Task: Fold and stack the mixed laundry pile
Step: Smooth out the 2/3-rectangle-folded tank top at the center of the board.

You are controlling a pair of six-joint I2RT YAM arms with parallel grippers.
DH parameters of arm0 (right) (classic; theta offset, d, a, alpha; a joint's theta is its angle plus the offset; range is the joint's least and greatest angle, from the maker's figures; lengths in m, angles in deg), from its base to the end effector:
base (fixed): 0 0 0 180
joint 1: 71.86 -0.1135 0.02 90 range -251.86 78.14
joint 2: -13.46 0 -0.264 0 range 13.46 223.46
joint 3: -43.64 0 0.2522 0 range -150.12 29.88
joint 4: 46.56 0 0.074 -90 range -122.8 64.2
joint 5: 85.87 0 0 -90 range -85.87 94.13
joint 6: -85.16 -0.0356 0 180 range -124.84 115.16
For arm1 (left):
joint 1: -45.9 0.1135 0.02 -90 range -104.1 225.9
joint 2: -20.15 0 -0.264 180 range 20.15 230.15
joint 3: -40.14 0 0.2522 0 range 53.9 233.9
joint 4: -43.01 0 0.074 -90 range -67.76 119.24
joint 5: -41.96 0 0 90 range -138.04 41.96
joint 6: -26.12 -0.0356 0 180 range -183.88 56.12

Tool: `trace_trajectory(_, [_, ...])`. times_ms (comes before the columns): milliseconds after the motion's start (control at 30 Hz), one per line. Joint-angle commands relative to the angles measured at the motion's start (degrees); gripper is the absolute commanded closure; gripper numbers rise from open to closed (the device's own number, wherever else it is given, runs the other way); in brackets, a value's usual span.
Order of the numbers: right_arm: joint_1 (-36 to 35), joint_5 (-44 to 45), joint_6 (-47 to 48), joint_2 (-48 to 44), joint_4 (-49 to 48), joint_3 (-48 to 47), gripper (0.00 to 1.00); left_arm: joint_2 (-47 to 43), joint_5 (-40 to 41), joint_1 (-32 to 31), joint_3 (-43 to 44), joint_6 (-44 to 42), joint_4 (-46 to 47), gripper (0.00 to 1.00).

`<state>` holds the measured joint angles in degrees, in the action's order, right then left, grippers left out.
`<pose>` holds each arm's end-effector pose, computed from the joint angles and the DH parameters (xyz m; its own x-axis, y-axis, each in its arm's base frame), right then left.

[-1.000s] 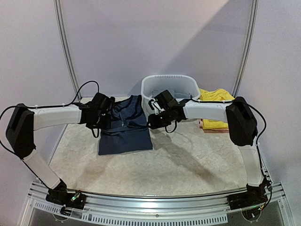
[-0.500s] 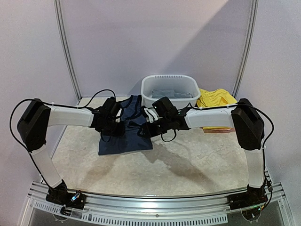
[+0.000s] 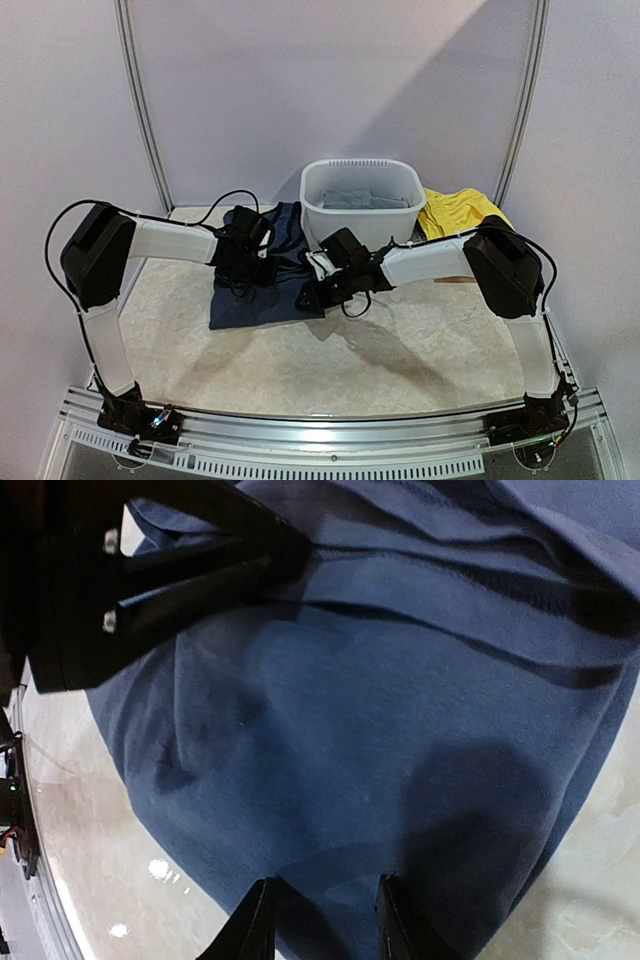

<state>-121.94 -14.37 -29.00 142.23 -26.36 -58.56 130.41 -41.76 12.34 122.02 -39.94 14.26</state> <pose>0.3024 0.3790 0.1280 -0.7814 -0.3290 -0.5303 -0.5995 0.6319 0.4913 0.3294 -0.2138 0.1494 -0.8426 0.0749 -0.5333 0.1730 0.9755 -0.1363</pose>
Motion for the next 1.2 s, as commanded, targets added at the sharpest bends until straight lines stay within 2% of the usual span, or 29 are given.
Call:
trace_trajectory(0, [0.2,1.9,0.3,0.7,0.9,2.0,0.64,2.3,3.0,-0.2,2.4,-1.3,-1.1,0.81])
trace_trajectory(200, [0.3,2.7,0.8,-0.2,1.9,3.1,0.65,5.0,7.0,0.9,7.8,-3.9,-2.7,0.81])
trace_trajectory(400, [0.2,2.5,0.3,-1.3,1.3,4.8,0.65,10.6,10.2,4.3,19.6,-6.3,-6.2,0.81])
trace_trajectory(500, [0.2,2.8,0.3,-2.3,1.5,4.9,0.65,10.1,10.8,4.2,21.5,-6.4,-7.6,0.8])
trace_trajectory(567, [0.3,3.2,0.5,-3.0,1.7,4.8,0.65,7.5,11.2,3.8,20.0,-6.1,-7.2,0.74])
trace_trajectory(700, [0.3,3.3,1.1,-4.3,2.8,3.6,0.64,1.5,12.2,3.1,15.3,-5.7,-7.9,0.54])
trace_trajectory(933, [0.3,3.9,1.8,-6.4,4.3,1.8,0.59,-10.5,12.1,1.9,3.6,-2.6,-9.4,0.43])
trace_trajectory(1033, [0.3,5.2,1.8,-8.0,4.4,2.7,0.57,-16.4,13.3,1.0,-2.4,-1.4,-10.0,0.29])
trace_trajectory(1167, [0.6,8.3,0.9,-9.7,4.5,5.2,0.55,-23.0,14.2,0.0,-9.6,0.3,-10.4,0.03])
